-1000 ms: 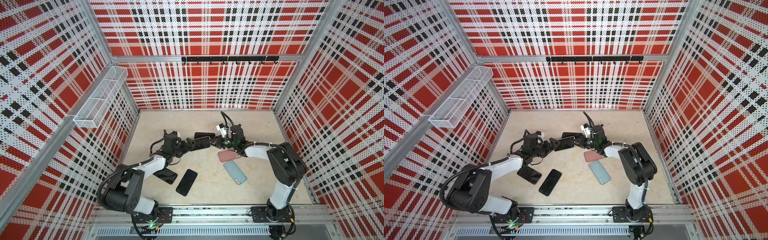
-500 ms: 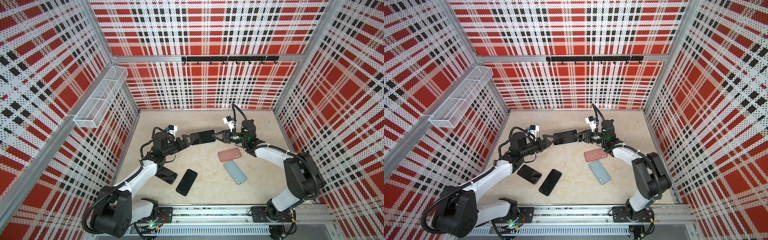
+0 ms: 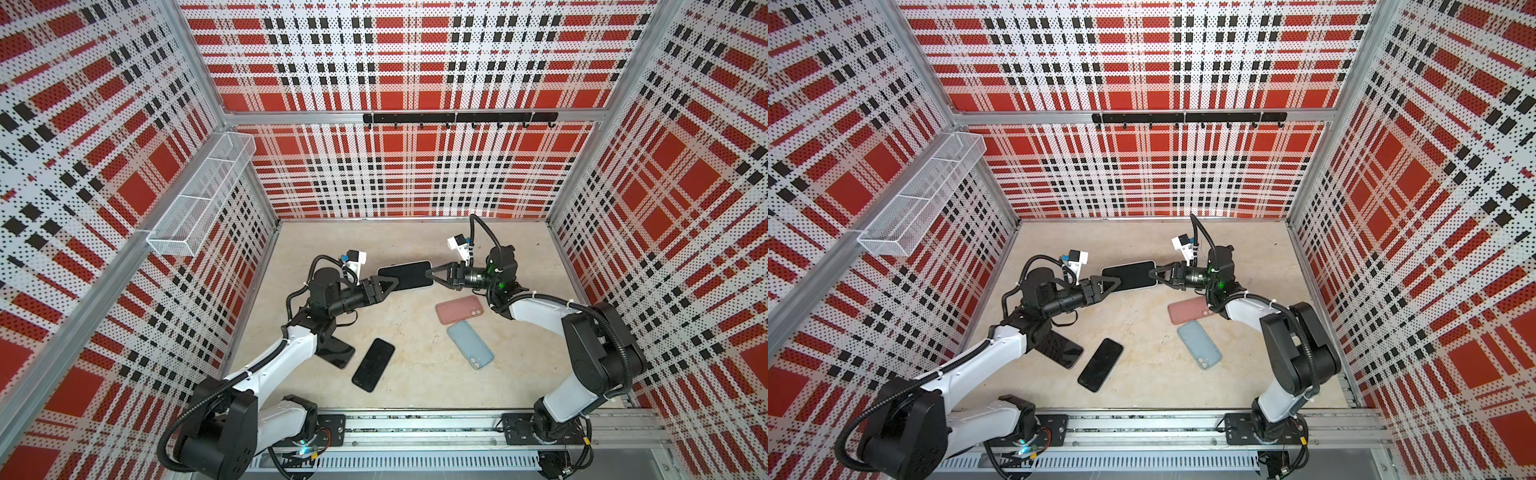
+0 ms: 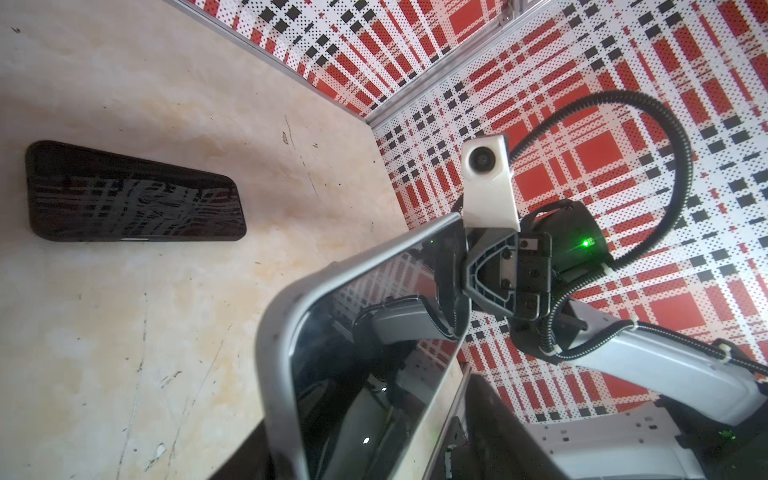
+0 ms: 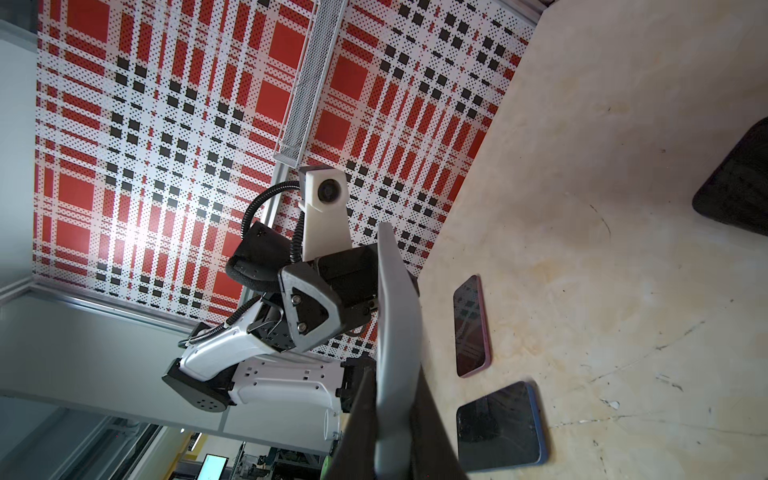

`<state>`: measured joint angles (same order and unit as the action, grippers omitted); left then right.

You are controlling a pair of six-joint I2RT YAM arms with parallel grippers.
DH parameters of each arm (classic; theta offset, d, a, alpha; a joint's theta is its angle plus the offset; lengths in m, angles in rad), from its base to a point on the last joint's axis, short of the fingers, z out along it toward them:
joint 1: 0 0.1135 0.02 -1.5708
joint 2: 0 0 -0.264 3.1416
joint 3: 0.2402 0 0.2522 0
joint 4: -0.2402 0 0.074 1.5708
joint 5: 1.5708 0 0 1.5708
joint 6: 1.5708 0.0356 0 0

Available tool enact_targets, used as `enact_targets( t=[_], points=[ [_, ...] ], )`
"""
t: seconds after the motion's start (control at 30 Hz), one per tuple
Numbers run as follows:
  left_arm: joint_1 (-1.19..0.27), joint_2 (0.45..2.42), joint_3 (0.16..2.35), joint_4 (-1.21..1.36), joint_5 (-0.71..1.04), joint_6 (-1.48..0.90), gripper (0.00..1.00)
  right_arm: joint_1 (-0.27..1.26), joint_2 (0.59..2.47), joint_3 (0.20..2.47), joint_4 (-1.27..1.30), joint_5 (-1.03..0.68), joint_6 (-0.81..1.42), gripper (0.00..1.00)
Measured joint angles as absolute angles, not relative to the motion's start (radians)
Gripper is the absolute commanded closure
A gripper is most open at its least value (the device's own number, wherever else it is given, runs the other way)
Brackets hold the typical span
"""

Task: Put the phone into the phone case

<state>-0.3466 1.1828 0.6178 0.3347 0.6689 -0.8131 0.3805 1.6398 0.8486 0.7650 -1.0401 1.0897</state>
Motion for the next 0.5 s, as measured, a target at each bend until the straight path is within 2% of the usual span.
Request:
enact_targets(
  t=[0.13, 0.33, 0.5],
  points=[
    [-0.35, 1.182, 0.607, 0.353, 0.67, -0.825, 0.69, 0.38, 1.64, 0.849, 0.796, -1.045, 1.104, 0.81],
    [-0.364, 1.182, 0.603, 0.405, 0.704, -0.845, 0.81, 0.374, 1.666, 0.849, 0.852, -1.034, 1.145, 0.62],
    [-0.366, 1.182, 0.603, 0.433, 0.715, -0.852, 0.84, 0.369, 1.705, 0.85, 0.938, -1.024, 1.203, 0.62]
  ],
)
